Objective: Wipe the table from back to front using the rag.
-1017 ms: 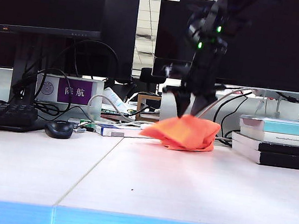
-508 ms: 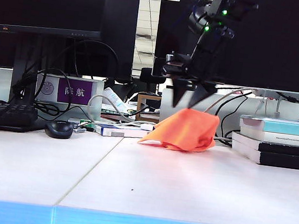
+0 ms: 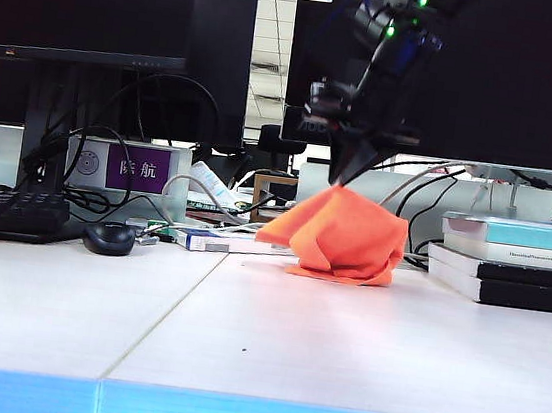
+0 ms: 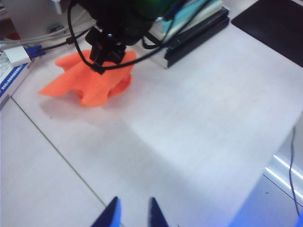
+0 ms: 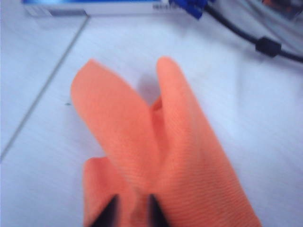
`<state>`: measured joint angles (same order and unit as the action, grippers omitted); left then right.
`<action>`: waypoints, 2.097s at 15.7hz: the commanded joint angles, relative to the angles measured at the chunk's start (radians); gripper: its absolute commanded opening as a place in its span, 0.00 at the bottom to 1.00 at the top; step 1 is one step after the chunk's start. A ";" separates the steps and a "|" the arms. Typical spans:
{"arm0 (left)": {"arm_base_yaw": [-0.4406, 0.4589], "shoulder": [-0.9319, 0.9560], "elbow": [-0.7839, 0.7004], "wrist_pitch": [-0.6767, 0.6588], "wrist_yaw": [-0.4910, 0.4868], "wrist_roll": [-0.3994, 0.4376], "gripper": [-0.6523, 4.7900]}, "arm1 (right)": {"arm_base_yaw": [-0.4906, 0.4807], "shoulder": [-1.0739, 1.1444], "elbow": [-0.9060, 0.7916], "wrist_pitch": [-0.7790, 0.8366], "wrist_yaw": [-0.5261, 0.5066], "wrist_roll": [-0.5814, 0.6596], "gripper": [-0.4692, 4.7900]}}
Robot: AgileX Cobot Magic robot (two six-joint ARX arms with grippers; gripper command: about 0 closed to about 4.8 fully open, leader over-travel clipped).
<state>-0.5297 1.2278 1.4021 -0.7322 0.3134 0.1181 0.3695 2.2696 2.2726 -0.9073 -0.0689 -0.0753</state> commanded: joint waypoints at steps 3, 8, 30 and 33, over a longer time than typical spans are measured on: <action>-0.001 0.062 0.004 0.061 0.005 0.006 0.27 | 0.002 -0.029 0.003 -0.019 -0.065 0.023 0.13; -0.001 0.066 0.004 0.061 0.006 0.006 0.27 | 0.005 -0.030 0.003 -0.044 -0.069 0.026 1.00; -0.001 0.158 0.004 0.186 0.064 0.032 0.26 | 0.005 -0.089 0.152 -0.115 -0.123 0.102 0.63; -0.001 0.166 0.004 0.192 0.076 0.032 0.26 | 0.005 -0.089 0.151 -0.129 -0.176 0.102 0.09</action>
<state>-0.5297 1.3975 1.4017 -0.5575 0.3790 0.1432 0.3733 2.1876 2.4172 -1.0439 -0.2260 0.0273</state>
